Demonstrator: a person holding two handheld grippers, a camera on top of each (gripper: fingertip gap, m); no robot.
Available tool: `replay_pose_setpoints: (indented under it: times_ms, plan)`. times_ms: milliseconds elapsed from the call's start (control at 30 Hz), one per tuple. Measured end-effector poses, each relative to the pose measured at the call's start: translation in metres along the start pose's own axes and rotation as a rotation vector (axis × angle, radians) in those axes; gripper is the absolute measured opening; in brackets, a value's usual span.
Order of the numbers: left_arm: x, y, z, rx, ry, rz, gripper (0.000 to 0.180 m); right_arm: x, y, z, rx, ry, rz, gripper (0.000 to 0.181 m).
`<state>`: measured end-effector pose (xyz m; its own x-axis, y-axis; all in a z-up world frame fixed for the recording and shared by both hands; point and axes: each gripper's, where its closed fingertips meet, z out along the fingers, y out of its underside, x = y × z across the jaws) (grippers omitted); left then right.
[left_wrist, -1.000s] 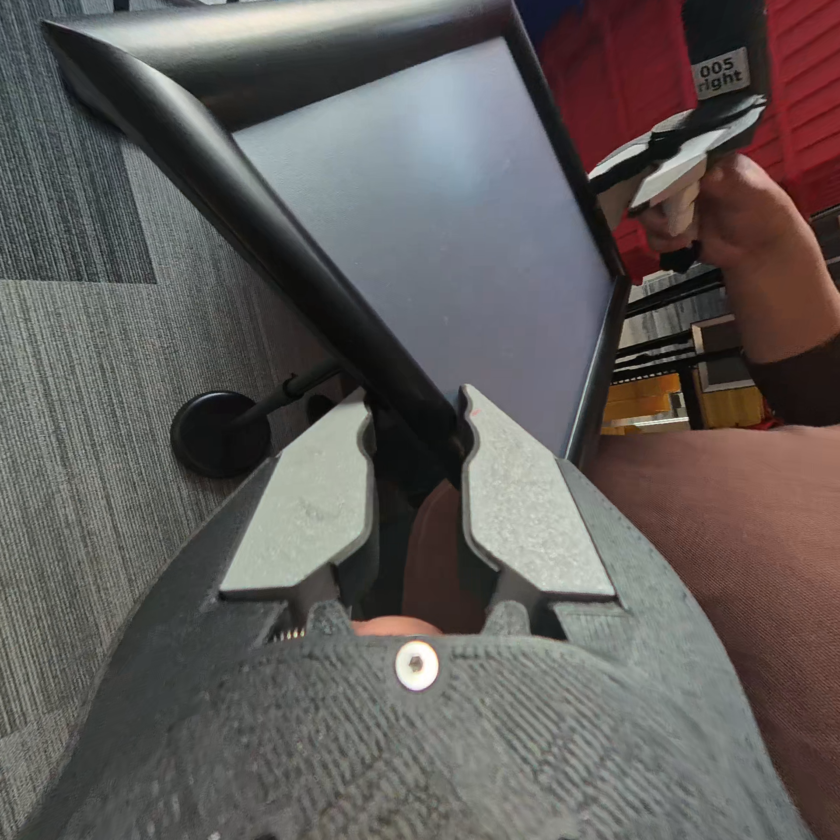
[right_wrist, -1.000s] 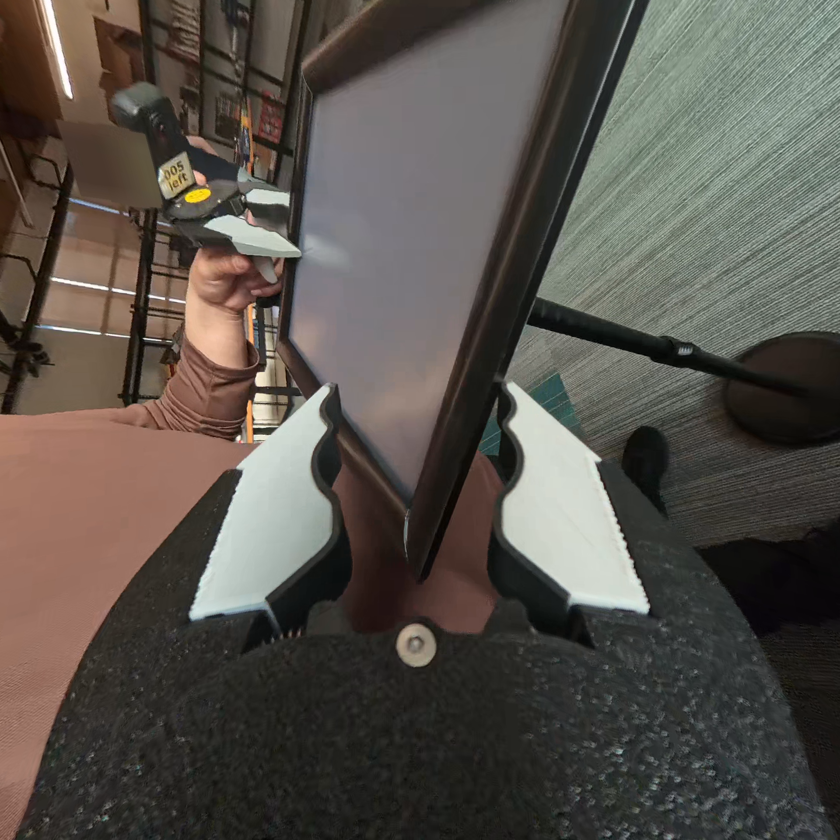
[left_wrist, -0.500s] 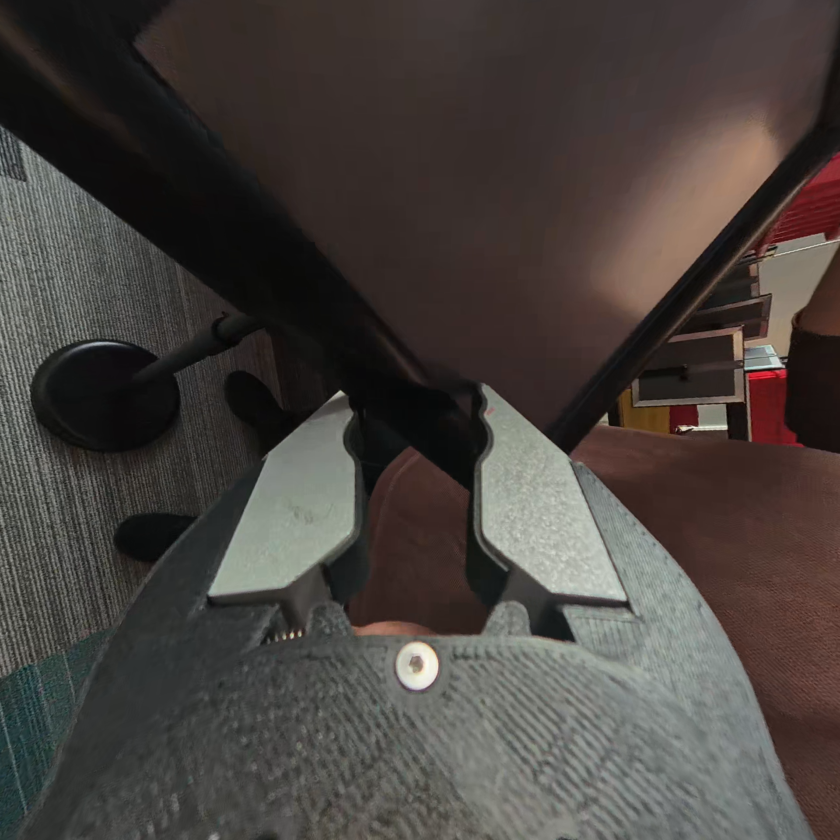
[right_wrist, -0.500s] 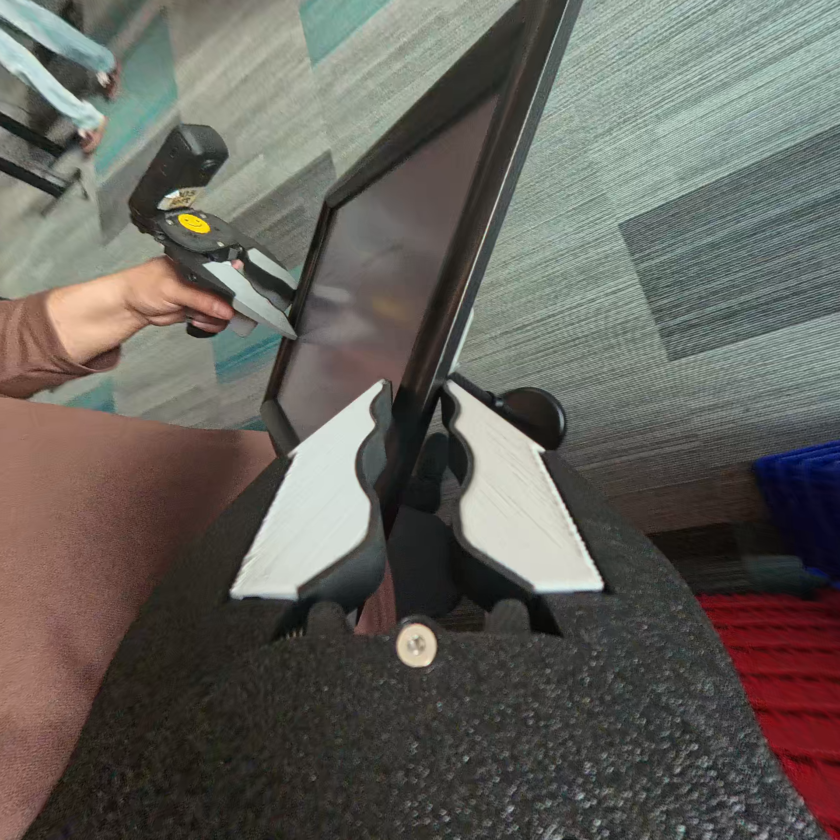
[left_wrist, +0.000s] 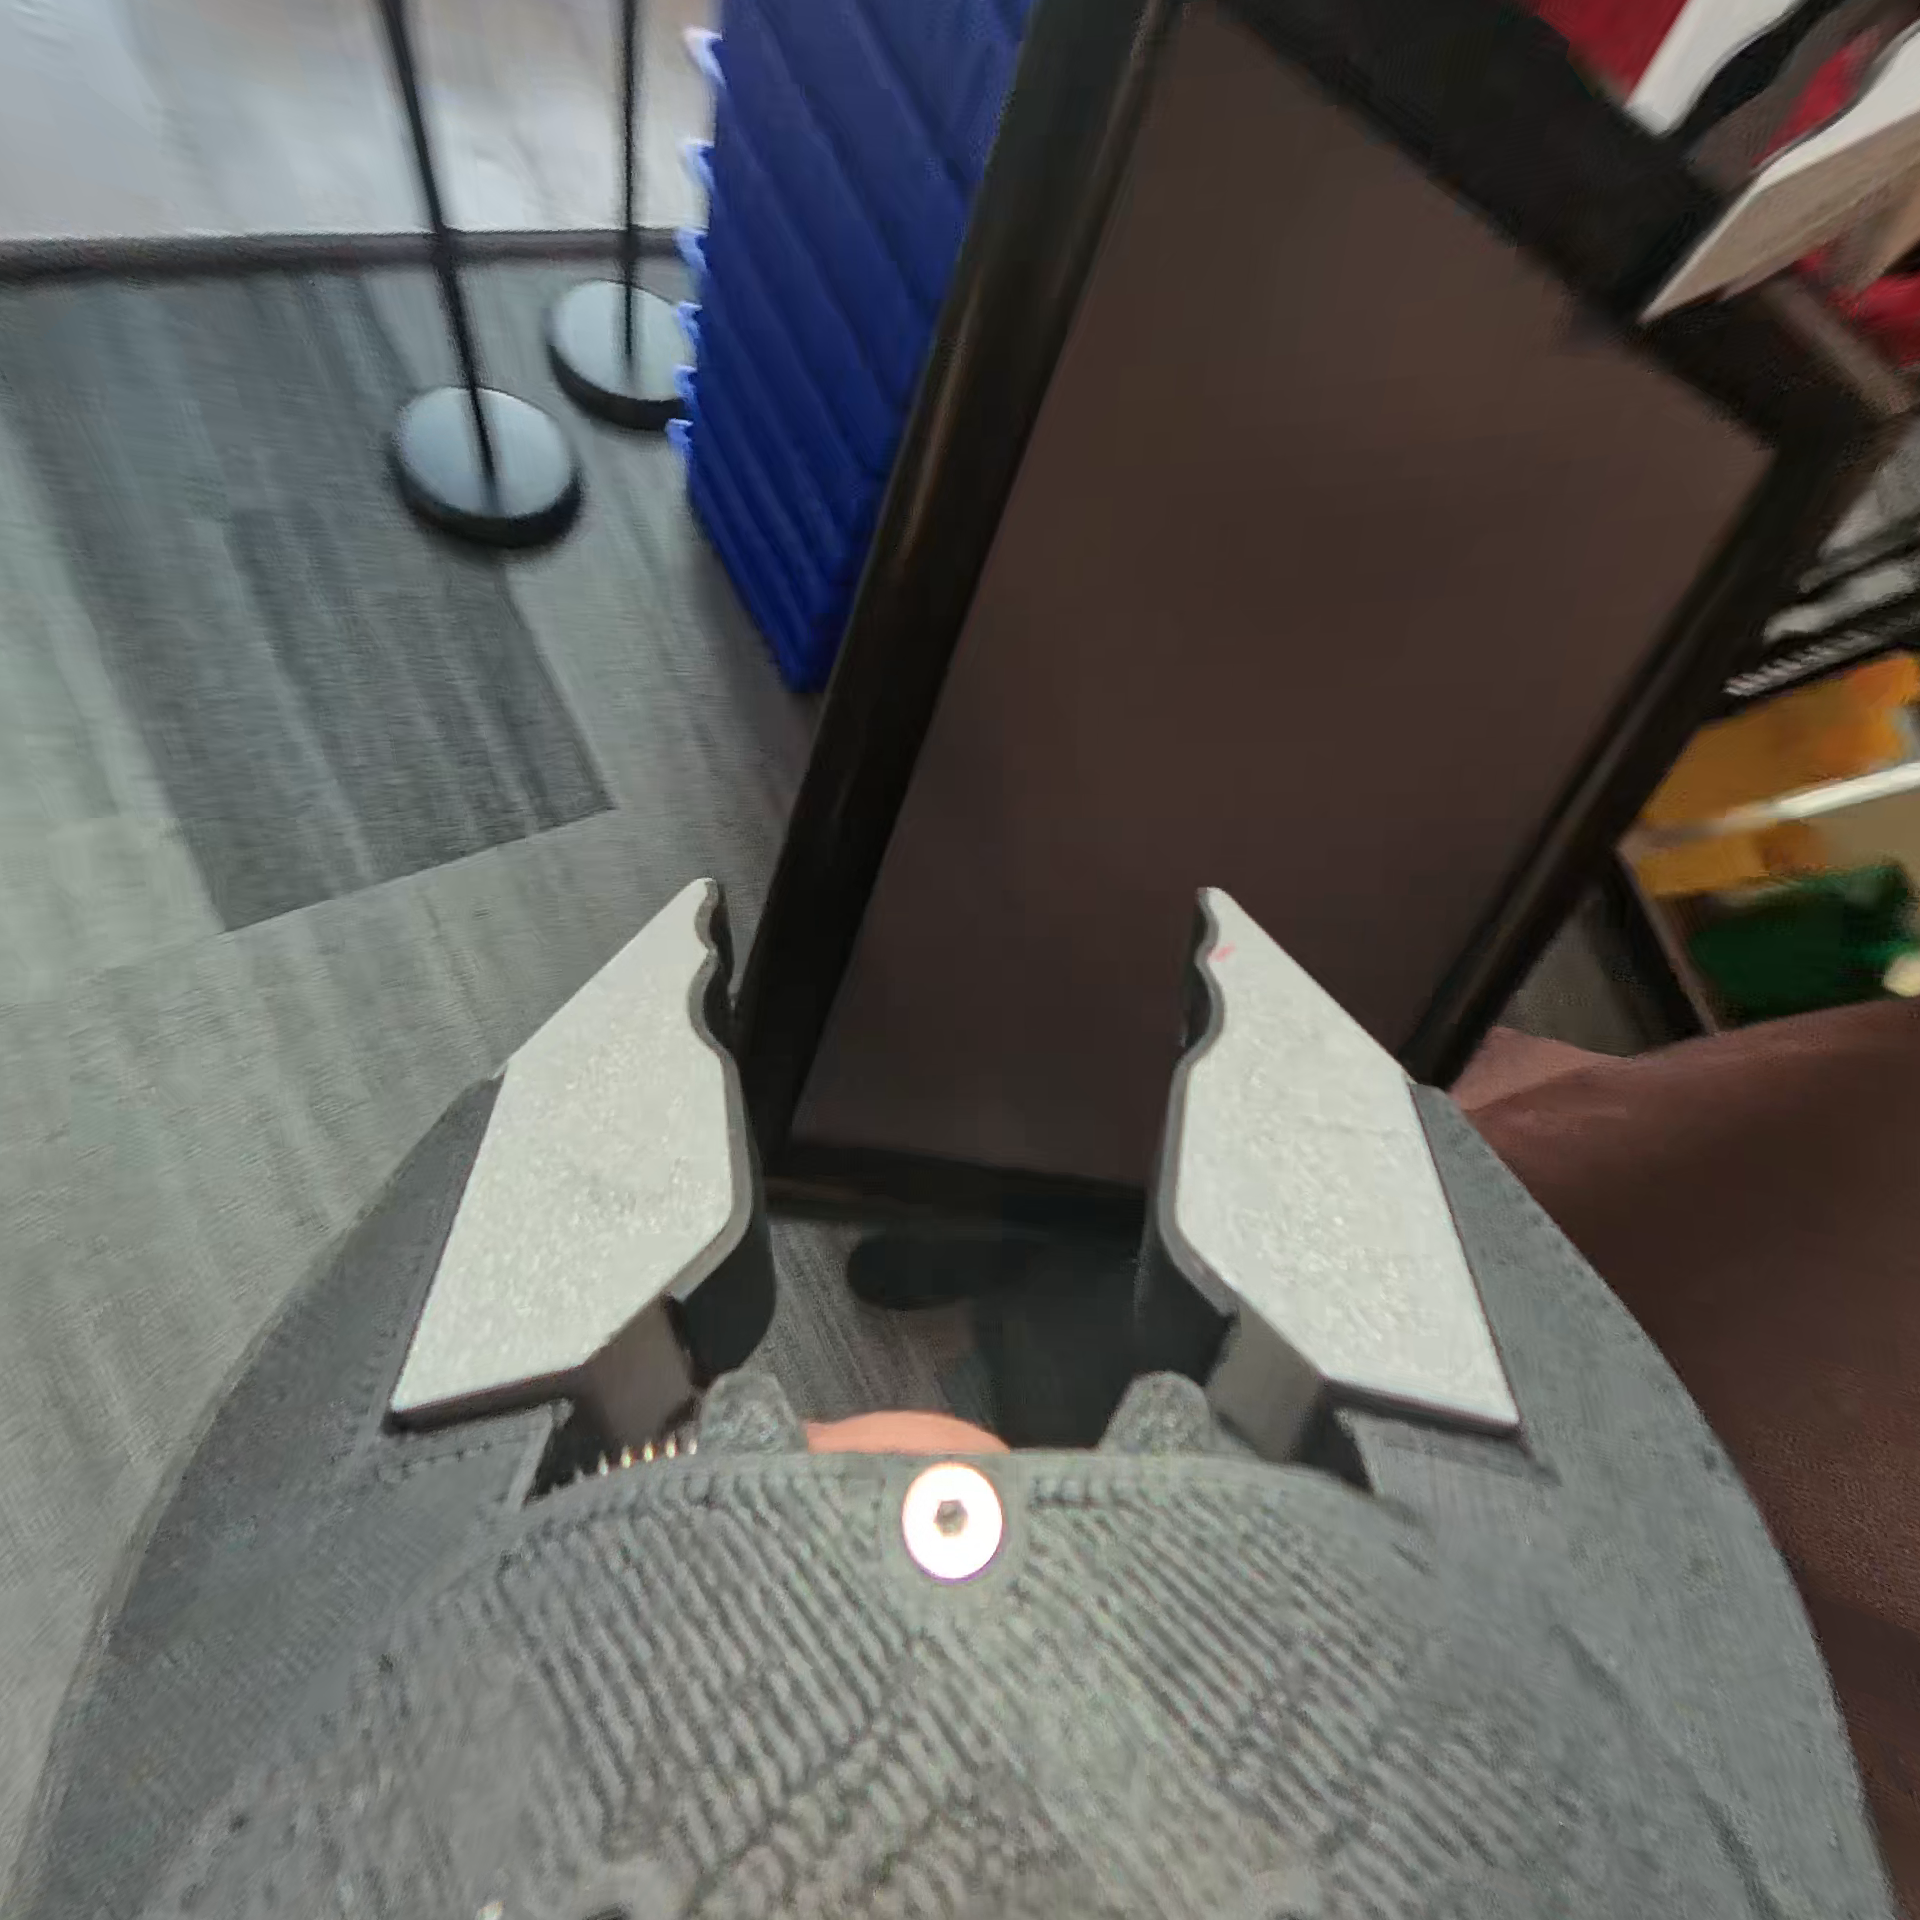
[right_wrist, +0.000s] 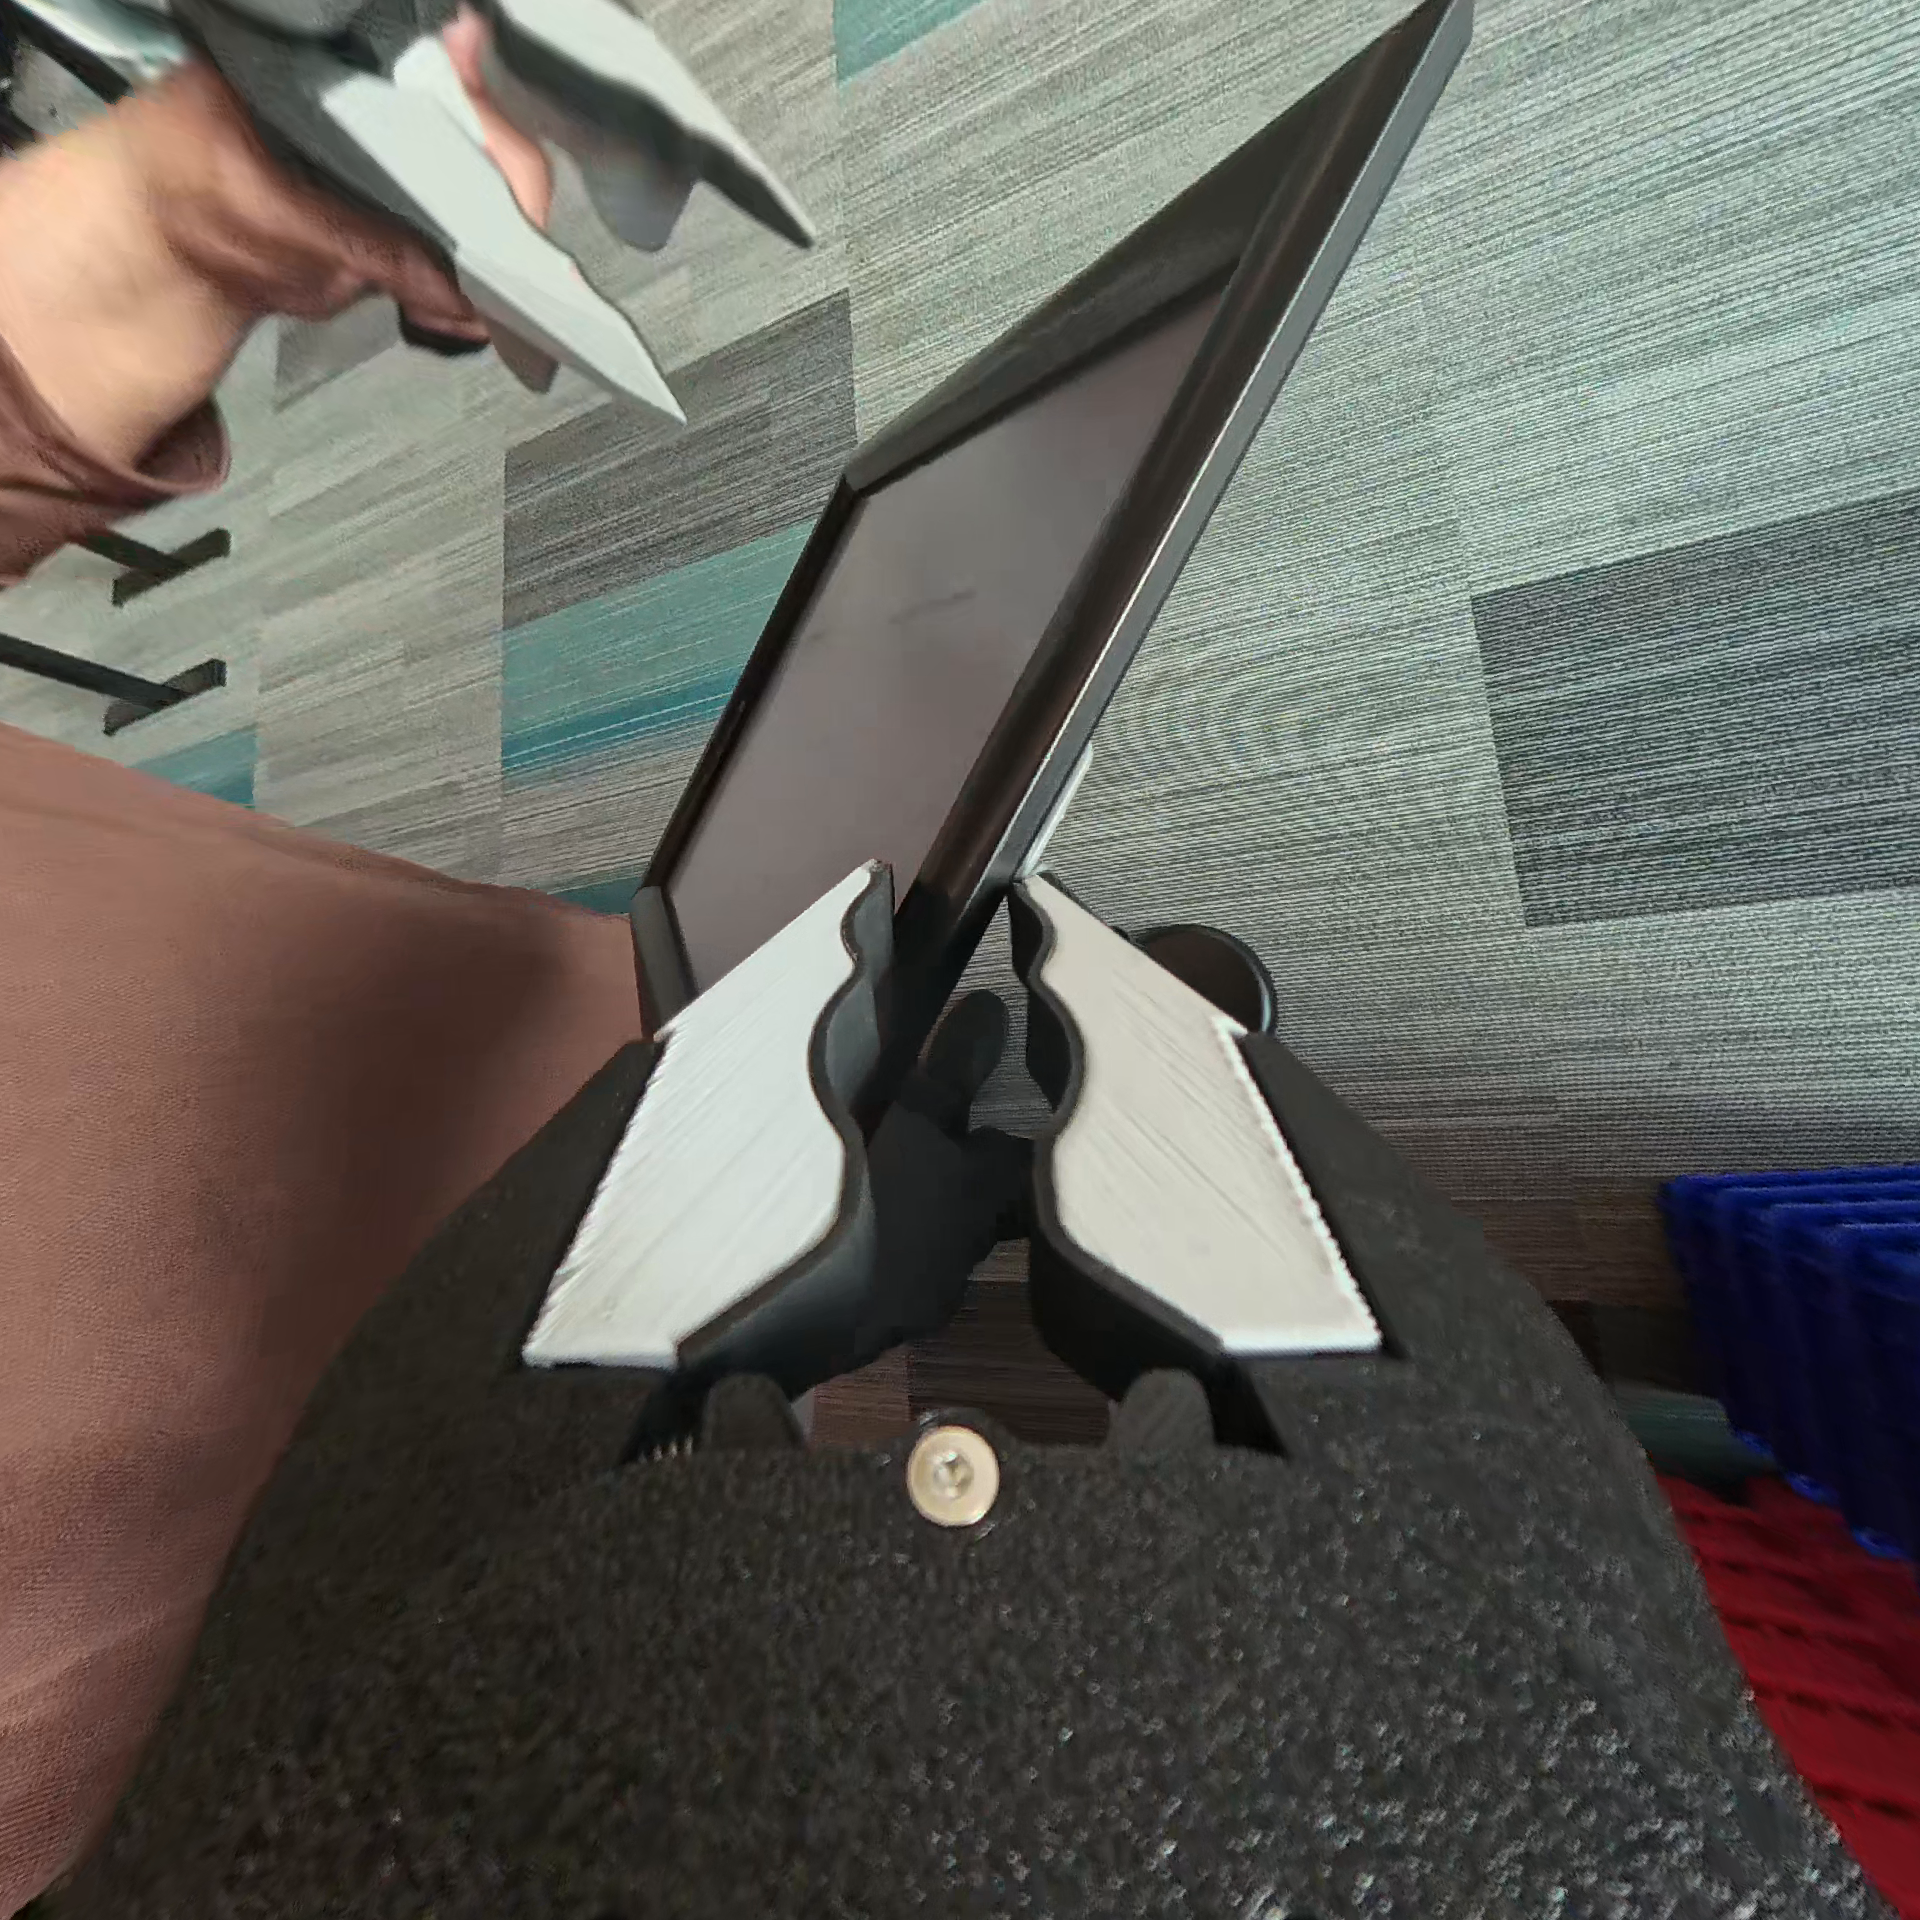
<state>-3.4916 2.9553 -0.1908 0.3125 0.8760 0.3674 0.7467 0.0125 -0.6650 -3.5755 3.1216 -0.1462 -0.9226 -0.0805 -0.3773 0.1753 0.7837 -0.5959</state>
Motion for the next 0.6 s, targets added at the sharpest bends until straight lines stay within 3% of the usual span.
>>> replay_pose_setpoints:
  times_ms: [100, 200, 300, 400, 467, 567, 600]
  plan:
    - [0.009, -0.047, 0.045, -0.056, 0.212, 0.049, 0.083, -0.004, 0.001, 0.000, 0.003, -0.036, -0.017, 0.021]
    - [0.026, -0.059, 0.072, -0.159, 0.459, 0.069, 0.057, -0.006, 0.002, 0.001, -0.003, -0.044, 0.001, 0.021]
    - [0.028, -0.059, 0.082, -0.176, 0.546, 0.147, 0.032, -0.003, 0.005, -0.002, -0.022, 0.022, 0.029, 0.020]
    - [0.029, -0.062, 0.081, -0.158, 0.653, 0.128, 0.025, 0.004, 0.006, -0.004, -0.043, 0.231, 0.047, 0.021]
    - [0.027, -0.062, 0.077, -0.136, 0.710, 0.213, 0.024, 0.005, 0.005, -0.001, -0.063, 0.407, 0.068, 0.022]
    - [0.027, -0.085, 0.073, -0.087, 0.801, 0.259, 0.037, 0.007, -0.003, -0.003, -0.092, 0.714, 0.100, 0.035]
    - [0.032, -0.096, 0.068, -0.075, 0.872, 0.239, 0.031, 0.006, -0.007, -0.007, -0.105, 0.820, 0.103, 0.034]
